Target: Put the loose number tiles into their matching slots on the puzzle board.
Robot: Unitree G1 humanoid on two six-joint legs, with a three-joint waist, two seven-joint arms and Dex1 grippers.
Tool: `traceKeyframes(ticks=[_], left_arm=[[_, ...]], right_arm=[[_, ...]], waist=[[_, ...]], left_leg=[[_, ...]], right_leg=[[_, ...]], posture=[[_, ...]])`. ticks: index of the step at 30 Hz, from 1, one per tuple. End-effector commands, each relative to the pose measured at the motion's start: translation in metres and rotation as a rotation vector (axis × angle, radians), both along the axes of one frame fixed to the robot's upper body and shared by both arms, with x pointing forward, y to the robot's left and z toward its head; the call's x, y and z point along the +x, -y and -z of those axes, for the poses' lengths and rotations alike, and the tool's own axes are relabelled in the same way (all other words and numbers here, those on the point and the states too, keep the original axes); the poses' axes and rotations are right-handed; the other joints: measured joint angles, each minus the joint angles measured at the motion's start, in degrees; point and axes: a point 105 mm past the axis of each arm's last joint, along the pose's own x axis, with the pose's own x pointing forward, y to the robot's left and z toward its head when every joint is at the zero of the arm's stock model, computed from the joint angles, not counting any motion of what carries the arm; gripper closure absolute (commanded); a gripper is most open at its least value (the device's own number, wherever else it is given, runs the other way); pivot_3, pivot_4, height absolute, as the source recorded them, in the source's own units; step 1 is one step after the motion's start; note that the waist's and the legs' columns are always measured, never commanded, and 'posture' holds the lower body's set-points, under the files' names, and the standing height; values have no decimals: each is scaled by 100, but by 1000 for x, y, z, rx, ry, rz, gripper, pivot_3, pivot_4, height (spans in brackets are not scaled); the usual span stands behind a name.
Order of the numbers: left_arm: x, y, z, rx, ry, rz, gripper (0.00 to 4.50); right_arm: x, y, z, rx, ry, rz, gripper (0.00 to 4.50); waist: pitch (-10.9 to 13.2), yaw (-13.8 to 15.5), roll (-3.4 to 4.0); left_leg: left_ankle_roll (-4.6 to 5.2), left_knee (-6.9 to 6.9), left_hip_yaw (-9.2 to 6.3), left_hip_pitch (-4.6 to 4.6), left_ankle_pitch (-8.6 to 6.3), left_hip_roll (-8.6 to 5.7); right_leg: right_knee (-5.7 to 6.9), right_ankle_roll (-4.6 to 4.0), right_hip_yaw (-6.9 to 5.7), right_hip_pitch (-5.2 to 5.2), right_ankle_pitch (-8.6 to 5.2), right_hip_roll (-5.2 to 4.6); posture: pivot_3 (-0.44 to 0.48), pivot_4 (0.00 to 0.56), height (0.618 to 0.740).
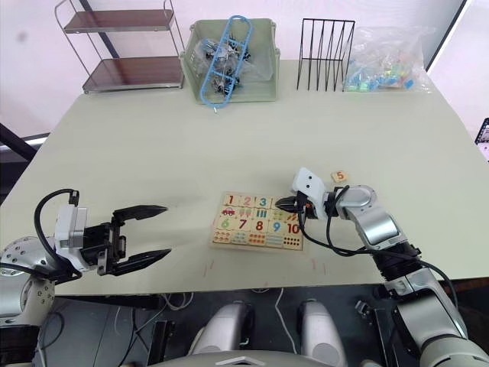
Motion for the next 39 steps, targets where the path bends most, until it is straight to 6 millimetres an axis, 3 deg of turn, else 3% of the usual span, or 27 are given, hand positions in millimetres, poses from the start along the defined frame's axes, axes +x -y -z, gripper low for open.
traceKeyframes(ticks=[1,10,14,24,26,27,30,33,39], left_arm=[[0,-1,-3,3,19,-9,0],[1,-4,-7,-53,29,-98,0],[0,-8,-6,-63,32,-166,0],[4,-16,1,-118,63,-402,0],[4,-19,5,-126,60,-435,0],[3,-20,6,-126,56,-445,0],[0,-24,11,-124,47,-469,0],[-5,-32,17,-116,34,-510,0],[-16,-45,22,-109,28,-596,0]], right_arm=[[2,3,-2,13,12,25,4479],[-1,13,-49,237,174,88,4479],[-4,27,-49,242,198,144,4479],[-29,95,-51,355,210,339,4479],[-33,108,-49,355,215,379,3609],[-35,114,-48,351,220,396,2967],[-40,133,-43,343,232,458,1822],[-52,157,-33,356,224,532,189],[-80,191,-13,349,234,673,75]], waist=[[0,0,0],[1,12,1],[0,14,-2],[0,30,-2],[0,29,-3],[0,26,-2],[0,18,-3],[-1,27,-4],[-1,37,-5]], left_leg=[[0,0,0,0,0,0],[0,0,-2,-2,0,0],[0,0,-1,-2,0,0],[0,1,2,1,0,0],[0,1,1,2,0,0],[0,1,2,2,0,0],[0,1,4,5,0,1],[0,0,7,4,0,1],[0,1,10,5,-1,0]], right_leg=[[0,0,0,0,0,0],[0,4,0,-1,3,-1],[0,6,2,0,3,-2],[0,-1,6,6,-1,-4],[0,-1,6,6,-1,-2],[0,-2,6,6,-2,-1],[0,-5,7,7,-4,2],[0,-4,9,7,-4,2],[-3,-6,13,10,-7,-1]], posture=[[0,150,740],[0,150,740],[0,150,740],[0,150,740],[0,150,740],[0,150,740],[0,150,740],[0,150,740],[0,150,740]])
